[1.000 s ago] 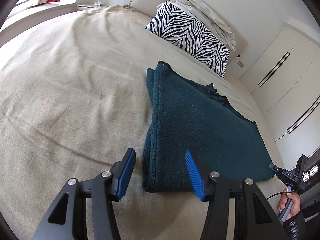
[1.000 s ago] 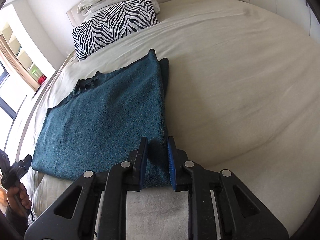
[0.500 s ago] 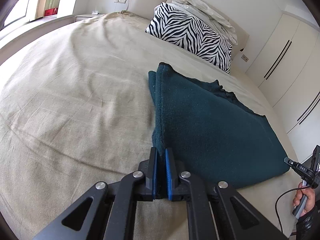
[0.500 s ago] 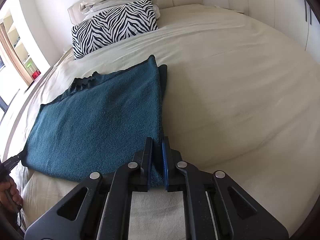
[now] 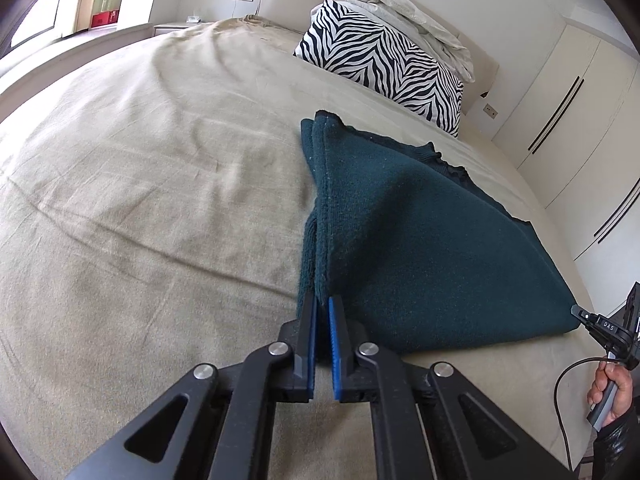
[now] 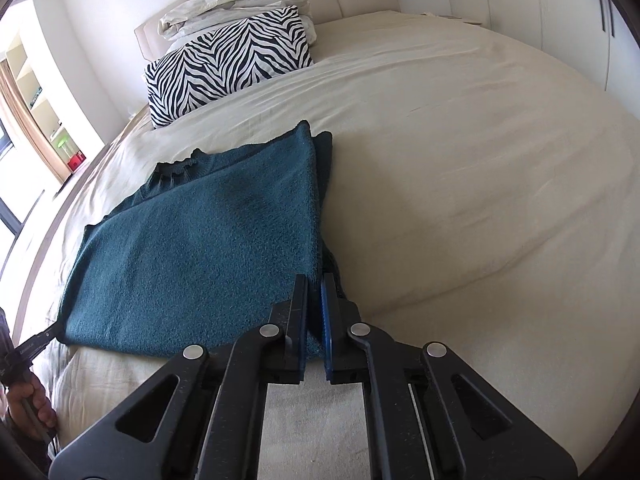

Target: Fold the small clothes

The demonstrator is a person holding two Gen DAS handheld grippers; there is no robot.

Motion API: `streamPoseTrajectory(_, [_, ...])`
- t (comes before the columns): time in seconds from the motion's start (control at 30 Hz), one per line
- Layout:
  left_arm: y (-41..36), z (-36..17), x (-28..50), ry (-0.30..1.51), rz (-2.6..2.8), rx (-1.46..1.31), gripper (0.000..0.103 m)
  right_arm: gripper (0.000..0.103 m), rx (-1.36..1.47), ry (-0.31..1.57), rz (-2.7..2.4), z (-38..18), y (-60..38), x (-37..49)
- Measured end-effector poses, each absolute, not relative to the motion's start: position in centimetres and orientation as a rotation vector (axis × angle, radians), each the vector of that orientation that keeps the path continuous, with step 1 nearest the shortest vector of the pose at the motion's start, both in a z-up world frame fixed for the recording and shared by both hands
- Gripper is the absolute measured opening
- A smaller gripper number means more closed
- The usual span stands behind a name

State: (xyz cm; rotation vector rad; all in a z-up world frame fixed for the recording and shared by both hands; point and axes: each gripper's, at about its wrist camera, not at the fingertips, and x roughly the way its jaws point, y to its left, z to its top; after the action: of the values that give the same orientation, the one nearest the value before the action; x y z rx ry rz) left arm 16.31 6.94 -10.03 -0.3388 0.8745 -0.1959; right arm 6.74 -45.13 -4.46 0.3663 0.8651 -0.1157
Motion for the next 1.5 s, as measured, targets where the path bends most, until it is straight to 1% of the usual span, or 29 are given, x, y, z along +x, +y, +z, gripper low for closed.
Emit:
streamPoseTrajectory(0.3, [7.4, -10.6, 16.6, 0.904, -0.204, -0.333, 0.007, 0.005, 0.452, 0.872, -0.123, -6.6, -46.7, 5.8])
streamPoseTrajectory(0.73, [7.6, -11.0, 16.3, 0.911, -0.201, -0.347, 0.007, 0.005, 0.463, 0.893, -0.122, -7.8, -47.0, 5.9])
streamPoseTrajectory(0.83, [7.8, -11.1, 16.4, 0.918, -0.202, -0.359, 0.009, 0.005, 0.473, 0.921, -0.111, -8.5, -47.0, 6.3])
streamPoseTrajectory(0.87, [8.0, -11.1, 16.5, 0.92, -0.201, -0.367, 0.012, 0.006, 0.481, 0.927, -0.107, -8.6, -47.1, 6.3])
streamPoseTrajectory(0.93, [8.4, -10.8, 16.3, 0.917, -0.199, -0.395, 0.017, 0.008, 0.5, 0.934, -0.096, -8.5, -47.3, 6.2])
streamPoseTrajectory(0.97, [8.7, -10.6, 16.1, 0.912, -0.187, -0.404, 0.026, 0.012, 0.505, 0.942, -0.098, -8.4, -47.3, 6.1])
streamPoseTrajectory(1.0, [9.0, -10.1, 15.9, 0.903, -0.172, -0.41, 0.03, 0.024, 0.503, 0.955, -0.113, -8.2, -47.4, 5.9])
streamPoseTrajectory(1.03, [9.3, -9.5, 15.7, 0.889, -0.158, -0.412, 0.03, 0.029, 0.502, 0.954, -0.125, -7.9, -47.4, 5.6])
streamPoseTrajectory(1.07, [9.4, -8.8, 15.5, 0.866, -0.143, -0.407, 0.03, 0.043, 0.5, 0.946, -0.142, -7.5, -47.4, 5.2])
streamPoseTrajectory(1.1, [9.5, -7.9, 15.6, 0.843, -0.137, -0.393, 0.03, 0.052, 0.499, 0.928, -0.167, -6.8, -47.5, 4.8])
streamPoseTrajectory(1.17, [8.9, -6.1, 16.2, 0.805, -0.141, -0.357, 0.03, 0.052, 0.491, 0.888, -0.205, -5.3, -47.6, 4.2])
streamPoseTrajectory(1.23, [7.6, -4.4, 17.6, 0.775, -0.152, -0.303, 0.035, 0.052, 0.504, 0.834, -0.204, -3.6, -47.5, 4.4])
streamPoseTrajectory(1.27, [6.6, -3.8, 18.6, 0.761, -0.163, -0.273, 0.042, 0.052, 0.523, 0.81, -0.171, -2.8, -47.2, 5.0])
streamPoseTrajectory(1.3, [5.4, -3.2, 19.8, 0.751, -0.165, -0.227, 0.045, 0.052, 0.54, 0.796, -0.118, -2.2, -46.6, 6.0])
streamPoseTrajectory(1.37, [2.7, -2.8, 22.4, 0.733, -0.163, -0.135, 0.045, 0.052, 0.56, 0.785, -0.005, -1.4, -44.9, 8.6])
streamPoseTrajectory(1.5, [-2.9, -3.7, 27.5, 0.766, -0.156, 0.014, 0.046, 0.052, 0.593, 0.776, 0.225, -1.3, -40.0, 15.3])
